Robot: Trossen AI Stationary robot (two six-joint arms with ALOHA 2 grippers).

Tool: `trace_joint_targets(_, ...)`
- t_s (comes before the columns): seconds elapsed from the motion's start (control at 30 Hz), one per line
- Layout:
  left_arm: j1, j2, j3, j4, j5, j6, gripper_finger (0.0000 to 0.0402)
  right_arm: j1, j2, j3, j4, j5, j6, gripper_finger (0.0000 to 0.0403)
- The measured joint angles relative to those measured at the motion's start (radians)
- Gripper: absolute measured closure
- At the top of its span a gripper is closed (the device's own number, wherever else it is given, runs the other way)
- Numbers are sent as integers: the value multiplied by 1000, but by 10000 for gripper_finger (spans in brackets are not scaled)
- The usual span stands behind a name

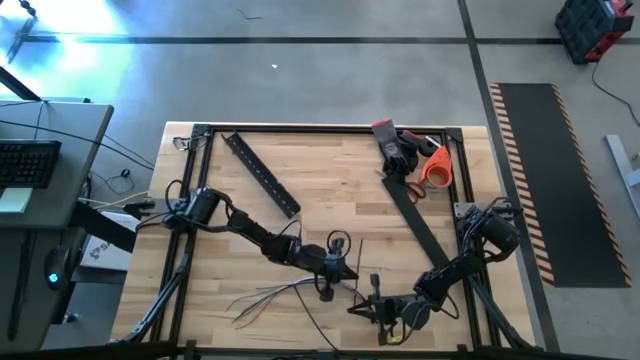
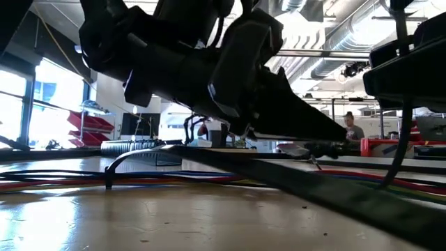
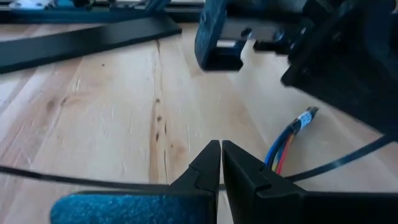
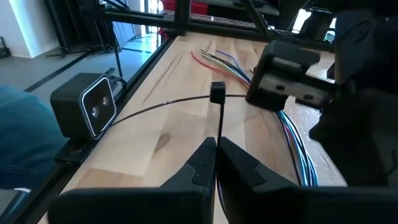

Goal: Ziptie cables
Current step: Wrap the cable wires with the black zip tie

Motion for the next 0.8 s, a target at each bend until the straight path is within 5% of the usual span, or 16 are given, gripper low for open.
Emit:
trace_joint_targets(0.43, 14, 123, 184, -214, 11, 20, 401, -10, 0, 1, 6, -37, 22, 403)
trace_joint_targets(0.8, -32, 77, 191, -432, -149, 59, 401, -40, 10, 16, 6, -65, 71, 403)
